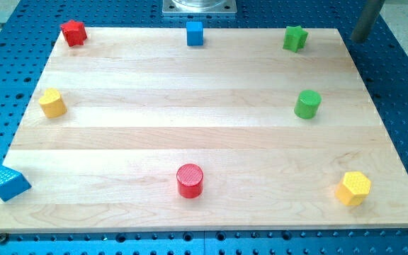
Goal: Put your arm at the bottom right of the cube
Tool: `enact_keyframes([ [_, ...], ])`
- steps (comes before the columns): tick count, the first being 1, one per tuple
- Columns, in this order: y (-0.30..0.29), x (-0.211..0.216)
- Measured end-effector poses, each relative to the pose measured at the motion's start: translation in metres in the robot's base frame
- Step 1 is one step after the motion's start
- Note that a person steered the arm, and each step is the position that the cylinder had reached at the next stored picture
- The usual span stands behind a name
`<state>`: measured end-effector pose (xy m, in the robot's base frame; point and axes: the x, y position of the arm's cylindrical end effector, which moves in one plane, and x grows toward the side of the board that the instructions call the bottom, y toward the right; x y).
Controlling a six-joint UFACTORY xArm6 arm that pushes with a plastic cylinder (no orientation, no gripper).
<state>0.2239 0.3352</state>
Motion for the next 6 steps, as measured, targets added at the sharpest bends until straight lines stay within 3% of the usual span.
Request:
enact_keyframes([
  [2,-0.015,-0.032],
  [3,-0.016,-0.021],
  [4,-0.084,0.057],
  [5,-0.204,0.081],
  [6,-0.276,0.097],
])
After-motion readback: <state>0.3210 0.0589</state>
